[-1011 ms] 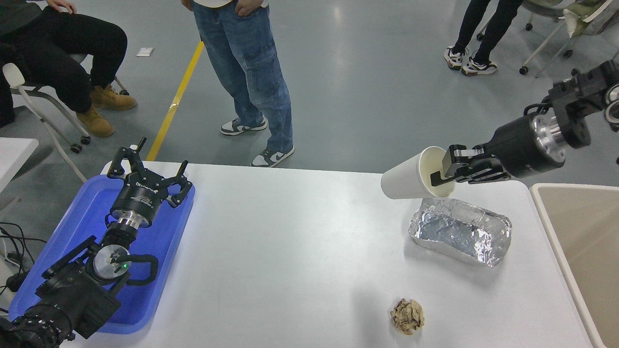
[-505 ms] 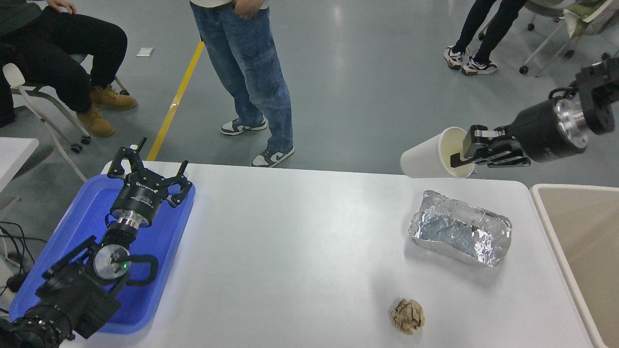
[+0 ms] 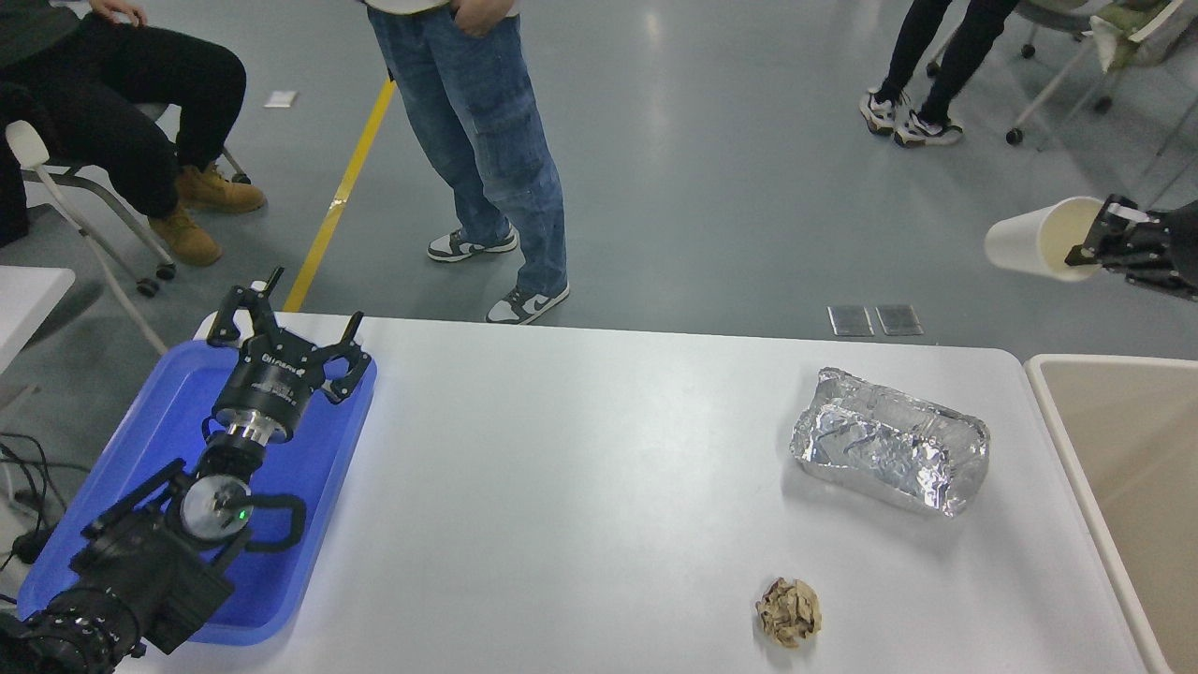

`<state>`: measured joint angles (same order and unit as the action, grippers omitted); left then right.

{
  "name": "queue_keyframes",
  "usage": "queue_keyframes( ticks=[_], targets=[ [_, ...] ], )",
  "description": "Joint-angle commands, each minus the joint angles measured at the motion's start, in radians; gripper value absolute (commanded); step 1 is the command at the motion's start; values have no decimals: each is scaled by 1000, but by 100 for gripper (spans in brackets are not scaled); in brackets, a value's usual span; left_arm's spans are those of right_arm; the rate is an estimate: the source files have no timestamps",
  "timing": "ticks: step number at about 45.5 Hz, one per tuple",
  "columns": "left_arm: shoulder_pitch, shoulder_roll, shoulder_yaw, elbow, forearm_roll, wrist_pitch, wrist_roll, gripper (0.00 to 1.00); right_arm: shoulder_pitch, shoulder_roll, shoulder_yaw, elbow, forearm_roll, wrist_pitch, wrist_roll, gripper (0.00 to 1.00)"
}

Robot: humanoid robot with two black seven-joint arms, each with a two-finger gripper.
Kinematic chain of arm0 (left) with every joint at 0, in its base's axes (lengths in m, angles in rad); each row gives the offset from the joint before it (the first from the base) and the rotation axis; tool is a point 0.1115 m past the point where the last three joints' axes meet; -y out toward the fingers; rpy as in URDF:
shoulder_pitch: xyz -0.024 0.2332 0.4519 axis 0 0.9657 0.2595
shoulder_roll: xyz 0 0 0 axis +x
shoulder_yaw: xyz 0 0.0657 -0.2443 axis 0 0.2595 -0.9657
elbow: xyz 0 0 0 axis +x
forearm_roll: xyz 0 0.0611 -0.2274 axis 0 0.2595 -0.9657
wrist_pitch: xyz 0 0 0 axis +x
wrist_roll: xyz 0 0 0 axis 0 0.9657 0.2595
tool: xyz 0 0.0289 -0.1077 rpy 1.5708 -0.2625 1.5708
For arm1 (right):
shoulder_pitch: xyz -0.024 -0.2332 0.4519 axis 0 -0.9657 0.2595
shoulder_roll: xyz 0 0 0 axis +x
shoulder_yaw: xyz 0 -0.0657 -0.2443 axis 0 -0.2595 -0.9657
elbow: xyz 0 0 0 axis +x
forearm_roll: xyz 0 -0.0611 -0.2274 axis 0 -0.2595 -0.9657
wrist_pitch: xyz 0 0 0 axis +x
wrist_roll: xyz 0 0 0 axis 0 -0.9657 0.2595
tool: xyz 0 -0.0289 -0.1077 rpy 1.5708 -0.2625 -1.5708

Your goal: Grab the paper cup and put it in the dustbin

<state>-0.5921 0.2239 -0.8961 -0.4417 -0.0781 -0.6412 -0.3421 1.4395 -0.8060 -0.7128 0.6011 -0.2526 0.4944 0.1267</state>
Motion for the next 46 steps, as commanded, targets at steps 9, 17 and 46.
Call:
queue_keyframes(
  ticks=[9, 17, 46],
  targets=[
    [0, 0, 0, 0, 0, 0, 0, 100, -306, 17, 10, -233, 76, -215, -2, 0],
    [0, 0, 0, 0, 0, 0, 0, 100, -464, 77, 24, -325, 137, -316, -2, 0],
    [0, 0, 0, 0, 0, 0, 0, 100, -797, 268, 185, -512, 156, -497, -7, 0]
  ],
)
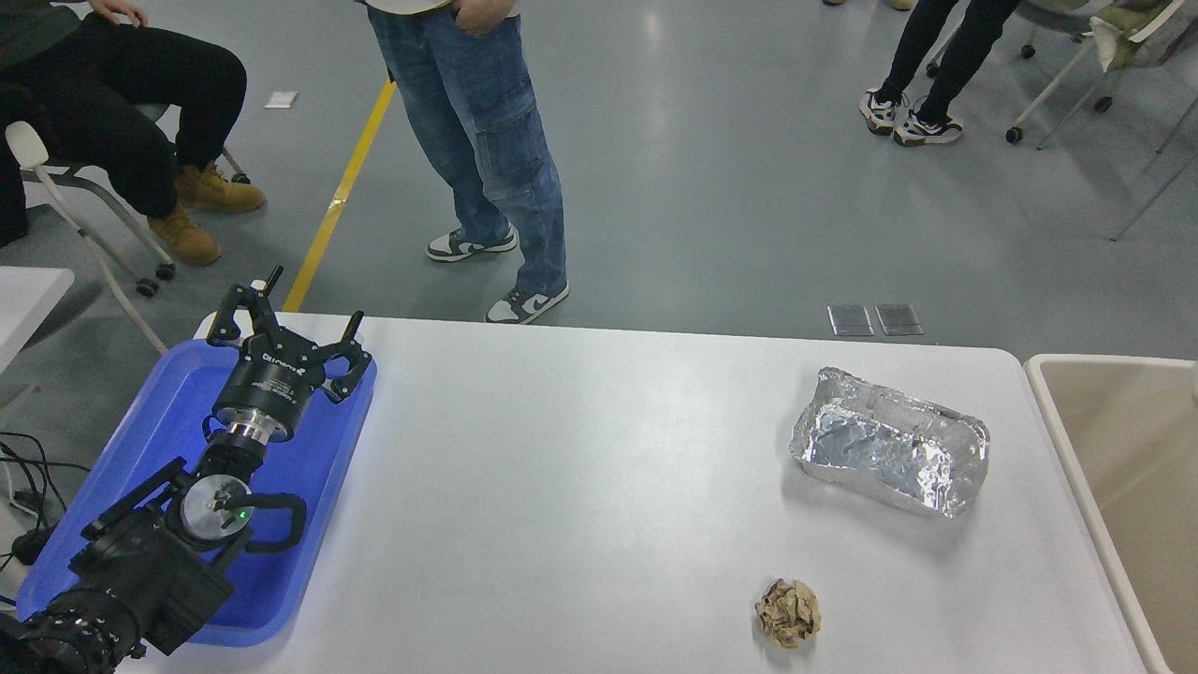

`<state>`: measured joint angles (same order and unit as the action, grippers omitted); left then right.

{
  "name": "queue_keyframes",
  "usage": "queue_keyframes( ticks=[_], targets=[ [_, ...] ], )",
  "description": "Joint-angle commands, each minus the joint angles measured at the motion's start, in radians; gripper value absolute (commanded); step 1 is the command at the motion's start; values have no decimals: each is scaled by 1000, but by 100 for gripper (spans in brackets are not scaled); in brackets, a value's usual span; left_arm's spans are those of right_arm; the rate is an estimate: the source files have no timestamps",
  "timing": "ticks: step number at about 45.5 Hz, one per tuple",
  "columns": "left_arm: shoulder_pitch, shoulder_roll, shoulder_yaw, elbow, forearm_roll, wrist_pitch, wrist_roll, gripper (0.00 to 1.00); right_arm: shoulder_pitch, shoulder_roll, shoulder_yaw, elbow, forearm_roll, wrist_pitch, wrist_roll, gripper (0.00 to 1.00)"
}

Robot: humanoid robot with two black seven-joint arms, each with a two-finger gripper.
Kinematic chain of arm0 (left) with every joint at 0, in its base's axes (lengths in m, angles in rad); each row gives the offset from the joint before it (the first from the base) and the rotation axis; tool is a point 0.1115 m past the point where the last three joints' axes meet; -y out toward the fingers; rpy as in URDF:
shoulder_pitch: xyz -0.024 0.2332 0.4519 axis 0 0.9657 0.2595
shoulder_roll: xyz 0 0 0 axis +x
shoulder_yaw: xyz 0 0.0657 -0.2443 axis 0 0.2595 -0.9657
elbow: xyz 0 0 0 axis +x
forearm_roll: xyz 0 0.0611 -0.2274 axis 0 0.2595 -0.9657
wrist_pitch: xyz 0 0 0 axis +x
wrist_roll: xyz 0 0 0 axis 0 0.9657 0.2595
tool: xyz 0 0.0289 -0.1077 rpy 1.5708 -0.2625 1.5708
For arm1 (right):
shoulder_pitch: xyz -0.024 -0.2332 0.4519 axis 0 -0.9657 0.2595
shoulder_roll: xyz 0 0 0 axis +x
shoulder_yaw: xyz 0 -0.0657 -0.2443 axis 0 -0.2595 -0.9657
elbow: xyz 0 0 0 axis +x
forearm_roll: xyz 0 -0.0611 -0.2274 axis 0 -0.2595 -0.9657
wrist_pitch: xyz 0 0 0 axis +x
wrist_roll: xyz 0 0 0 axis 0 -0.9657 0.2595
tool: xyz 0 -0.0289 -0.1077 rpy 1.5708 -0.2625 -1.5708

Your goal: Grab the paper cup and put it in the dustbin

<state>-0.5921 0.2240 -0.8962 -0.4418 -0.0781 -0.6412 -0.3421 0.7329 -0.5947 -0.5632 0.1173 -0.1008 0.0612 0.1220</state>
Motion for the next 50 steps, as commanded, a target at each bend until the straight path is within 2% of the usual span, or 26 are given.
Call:
queue_keyframes(
  ticks=[1, 28, 29, 33, 38, 40, 44, 50],
  targets=[
    [0, 0, 0, 0, 0, 0, 0, 100, -96, 59, 35, -28, 4, -64, -2, 0],
    [0, 0, 0, 0, 0, 0, 0, 100, -156, 84, 60, -56, 10, -75, -1, 0],
    [0, 0, 0, 0, 0, 0, 0, 100, -158, 84, 65, -56, 12, -77, 1, 3],
    [0, 0, 0, 0, 0, 0, 0, 100, -158, 82, 91, -56, 12, -96, 1, 28],
    [0, 0, 0, 0, 0, 0, -1, 100, -158, 81, 105, -54, 12, -136, 2, 72],
    [0, 0, 0, 0, 0, 0, 0, 100, -156, 81, 105, -54, 12, -152, 2, 84],
    [0, 0, 0, 0, 0, 0, 0, 100, -158, 79, 105, -54, 12, -170, 1, 98],
    [0, 0, 0, 0, 0, 0, 0, 100, -162, 78, 95, -53, 12, -172, 1, 99]
  ],
)
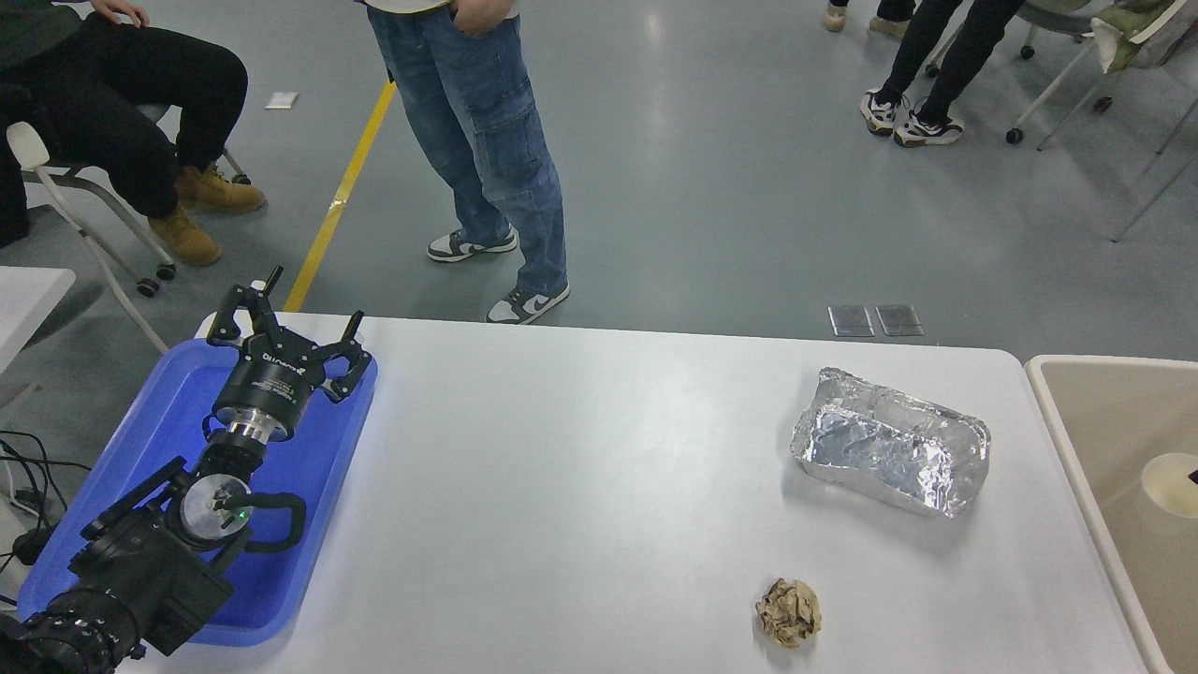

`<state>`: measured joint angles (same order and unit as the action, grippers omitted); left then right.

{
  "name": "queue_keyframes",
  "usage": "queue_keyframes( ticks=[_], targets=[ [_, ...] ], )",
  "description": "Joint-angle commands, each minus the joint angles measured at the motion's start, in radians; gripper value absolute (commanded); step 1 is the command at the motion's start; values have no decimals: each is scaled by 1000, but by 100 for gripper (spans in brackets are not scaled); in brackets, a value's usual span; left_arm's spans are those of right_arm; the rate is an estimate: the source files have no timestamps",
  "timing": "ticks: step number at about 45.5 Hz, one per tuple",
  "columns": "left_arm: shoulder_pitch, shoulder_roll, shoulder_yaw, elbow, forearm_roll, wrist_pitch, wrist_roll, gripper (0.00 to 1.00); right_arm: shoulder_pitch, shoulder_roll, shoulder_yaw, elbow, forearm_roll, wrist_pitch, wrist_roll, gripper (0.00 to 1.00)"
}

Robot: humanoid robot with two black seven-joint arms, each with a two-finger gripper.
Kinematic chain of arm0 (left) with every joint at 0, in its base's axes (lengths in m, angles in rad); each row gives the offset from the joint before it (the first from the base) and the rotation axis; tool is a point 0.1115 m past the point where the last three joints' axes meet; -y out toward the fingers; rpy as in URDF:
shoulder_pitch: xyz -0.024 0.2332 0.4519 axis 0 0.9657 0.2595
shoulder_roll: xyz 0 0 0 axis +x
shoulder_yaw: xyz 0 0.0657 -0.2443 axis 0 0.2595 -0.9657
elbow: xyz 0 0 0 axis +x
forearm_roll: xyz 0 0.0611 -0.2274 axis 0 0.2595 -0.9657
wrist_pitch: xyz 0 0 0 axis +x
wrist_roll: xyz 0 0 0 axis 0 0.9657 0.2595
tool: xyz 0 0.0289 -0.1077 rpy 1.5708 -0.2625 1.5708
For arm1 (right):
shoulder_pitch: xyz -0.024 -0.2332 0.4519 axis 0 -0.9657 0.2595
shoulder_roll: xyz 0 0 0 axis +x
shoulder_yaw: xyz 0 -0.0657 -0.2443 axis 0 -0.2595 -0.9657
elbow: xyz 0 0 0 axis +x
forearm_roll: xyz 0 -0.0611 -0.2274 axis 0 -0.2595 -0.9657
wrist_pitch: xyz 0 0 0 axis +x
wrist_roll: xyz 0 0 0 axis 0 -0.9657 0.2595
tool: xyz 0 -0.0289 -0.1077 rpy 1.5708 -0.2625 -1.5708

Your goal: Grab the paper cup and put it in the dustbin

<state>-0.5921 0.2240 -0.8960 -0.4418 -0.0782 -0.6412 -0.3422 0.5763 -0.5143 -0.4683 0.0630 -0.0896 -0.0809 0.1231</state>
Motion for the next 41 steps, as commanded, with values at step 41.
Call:
queue_keyframes(
  ticks=[41],
  targets=[
    [0, 0, 0, 0, 0, 0, 0, 100, 617, -69, -417, 308, -16, -16, 0, 100]
  ],
)
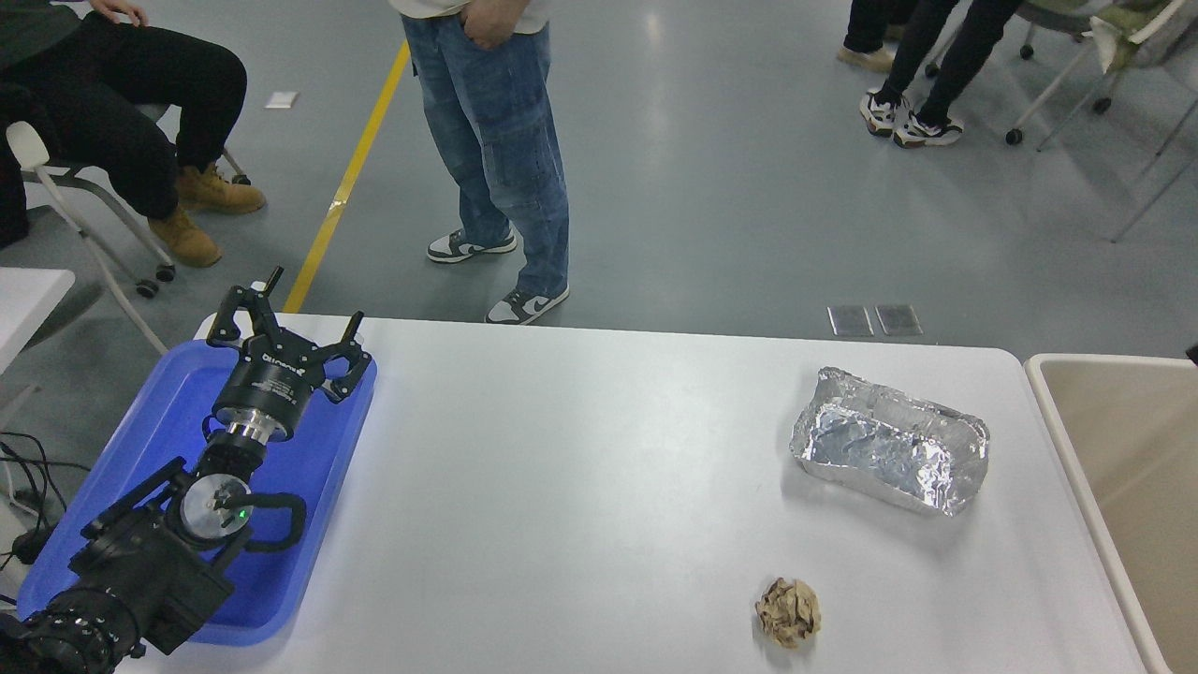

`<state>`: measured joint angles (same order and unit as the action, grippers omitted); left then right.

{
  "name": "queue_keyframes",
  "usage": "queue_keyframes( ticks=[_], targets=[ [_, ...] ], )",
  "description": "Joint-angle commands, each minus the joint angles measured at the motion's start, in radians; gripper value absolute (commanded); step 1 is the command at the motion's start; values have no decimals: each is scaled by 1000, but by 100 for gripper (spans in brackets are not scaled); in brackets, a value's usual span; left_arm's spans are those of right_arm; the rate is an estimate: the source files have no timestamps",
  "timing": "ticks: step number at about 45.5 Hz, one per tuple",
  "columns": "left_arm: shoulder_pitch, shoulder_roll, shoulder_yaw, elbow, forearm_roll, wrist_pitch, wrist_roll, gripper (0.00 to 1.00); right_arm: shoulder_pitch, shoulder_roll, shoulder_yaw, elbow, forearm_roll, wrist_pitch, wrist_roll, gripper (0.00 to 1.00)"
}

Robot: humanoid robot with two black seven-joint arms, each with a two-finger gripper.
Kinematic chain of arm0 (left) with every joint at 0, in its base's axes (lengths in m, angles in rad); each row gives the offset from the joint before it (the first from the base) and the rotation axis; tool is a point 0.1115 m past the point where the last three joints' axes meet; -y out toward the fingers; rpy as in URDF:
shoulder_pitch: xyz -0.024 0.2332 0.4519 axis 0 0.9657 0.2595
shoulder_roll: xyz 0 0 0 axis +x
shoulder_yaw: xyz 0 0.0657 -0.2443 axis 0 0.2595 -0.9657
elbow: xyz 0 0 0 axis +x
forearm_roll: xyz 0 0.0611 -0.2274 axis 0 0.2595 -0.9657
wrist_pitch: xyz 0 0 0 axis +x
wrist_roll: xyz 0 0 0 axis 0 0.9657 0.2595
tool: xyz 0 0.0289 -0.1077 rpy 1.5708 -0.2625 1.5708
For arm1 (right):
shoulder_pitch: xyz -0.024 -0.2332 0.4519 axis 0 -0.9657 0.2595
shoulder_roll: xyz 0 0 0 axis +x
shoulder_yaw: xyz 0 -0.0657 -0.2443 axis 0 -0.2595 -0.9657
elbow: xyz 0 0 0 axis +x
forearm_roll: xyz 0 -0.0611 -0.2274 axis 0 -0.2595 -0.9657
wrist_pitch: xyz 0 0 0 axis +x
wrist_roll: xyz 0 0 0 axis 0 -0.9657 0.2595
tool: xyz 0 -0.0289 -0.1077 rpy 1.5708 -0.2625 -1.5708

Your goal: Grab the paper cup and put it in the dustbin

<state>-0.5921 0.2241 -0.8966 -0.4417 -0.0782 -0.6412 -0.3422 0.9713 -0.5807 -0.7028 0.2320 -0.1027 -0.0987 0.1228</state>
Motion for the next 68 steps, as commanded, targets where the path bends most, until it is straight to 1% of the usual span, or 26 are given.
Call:
queue_keyframes(
  ticks=[1, 8, 17, 24, 29, 32, 43, 52, 64, 68],
  targets=[
    [0, 0, 1, 0, 0, 0, 0, 100, 240, -2, -185, 156, -3, 2, 0, 100],
    [0, 0, 1, 0, 0, 0, 0, 100, 354, 12, -190, 256, -14, 20, 1, 100],
    [0, 0, 1, 0, 0, 0, 0, 100, 515, 12, -195, 395, -49, 122, 1, 100],
    [0, 0, 1, 0, 2, 0, 0, 100, 639, 12, -195, 460, -136, 276, 1, 100],
    [0, 0, 1, 0, 0, 0, 0, 100, 694, 18, -193, 466, -195, 451, 1, 100],
    [0, 0, 1, 0, 0, 0, 0, 100, 710, 21, -193, 475, -216, 530, 0, 100],
    [0, 0, 1, 0, 0, 0, 0, 100, 773, 22, -208, 579, -301, 689, -2, 100],
    [0, 0, 1, 0, 0, 0, 0, 100, 857, 21, -306, 751, -310, 741, -2, 100],
    [0, 0, 1, 0, 0, 0, 0, 100, 869, 12, -319, 855, -325, 795, -5, 100],
    [0, 0, 1, 0, 0, 0, 0, 100, 879, -13, -320, 914, -330, 807, -5, 100]
  ],
)
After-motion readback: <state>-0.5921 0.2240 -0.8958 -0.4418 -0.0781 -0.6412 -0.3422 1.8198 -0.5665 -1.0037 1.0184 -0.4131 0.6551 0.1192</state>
